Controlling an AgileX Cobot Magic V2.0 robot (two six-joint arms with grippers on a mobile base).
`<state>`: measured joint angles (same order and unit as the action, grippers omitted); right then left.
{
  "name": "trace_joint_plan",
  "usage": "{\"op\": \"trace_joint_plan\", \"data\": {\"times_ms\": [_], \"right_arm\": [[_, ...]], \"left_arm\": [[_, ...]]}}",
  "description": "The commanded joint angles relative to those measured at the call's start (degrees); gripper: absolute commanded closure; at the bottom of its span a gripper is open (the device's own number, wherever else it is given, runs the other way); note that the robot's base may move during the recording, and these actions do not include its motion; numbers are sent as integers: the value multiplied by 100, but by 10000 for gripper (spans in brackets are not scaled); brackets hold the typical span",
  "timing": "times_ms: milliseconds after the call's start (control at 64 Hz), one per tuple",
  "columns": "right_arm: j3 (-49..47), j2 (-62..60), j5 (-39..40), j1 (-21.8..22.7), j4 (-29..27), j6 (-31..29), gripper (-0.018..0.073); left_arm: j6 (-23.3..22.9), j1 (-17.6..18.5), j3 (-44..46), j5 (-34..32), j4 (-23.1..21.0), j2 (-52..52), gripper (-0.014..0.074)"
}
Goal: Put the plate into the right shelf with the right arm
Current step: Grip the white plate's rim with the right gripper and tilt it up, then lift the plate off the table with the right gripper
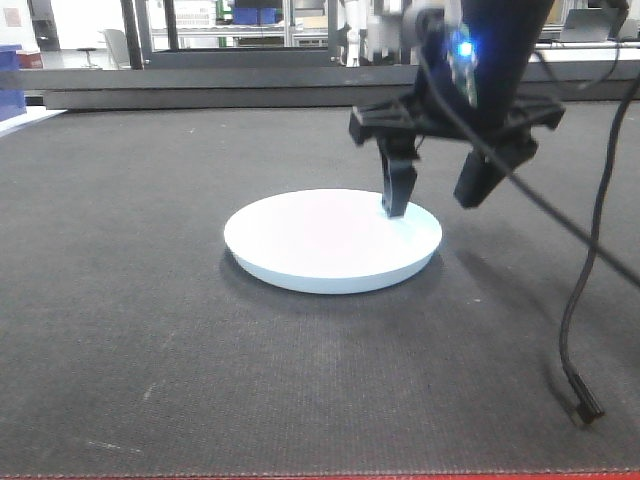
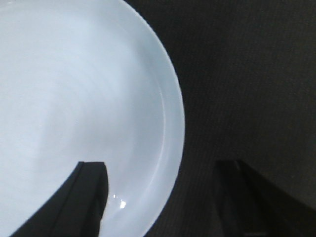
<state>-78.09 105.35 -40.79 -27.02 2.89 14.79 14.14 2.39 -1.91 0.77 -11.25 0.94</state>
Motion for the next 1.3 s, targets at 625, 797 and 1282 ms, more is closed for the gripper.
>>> {"op": "trace_joint_plan", "data": {"times_ms": [625, 797, 1282], "right_arm": [[-203, 265, 489, 16, 505, -5, 329], [-206, 165, 553, 16, 524, -5, 509], [1374, -2003, 1649, 16, 846, -5, 496]], "left_arm": [[-14, -24, -53, -509, -12, 67, 643], [-14, -24, -53, -509, -12, 67, 643], [-14, -24, -53, -509, -12, 67, 643]]}}
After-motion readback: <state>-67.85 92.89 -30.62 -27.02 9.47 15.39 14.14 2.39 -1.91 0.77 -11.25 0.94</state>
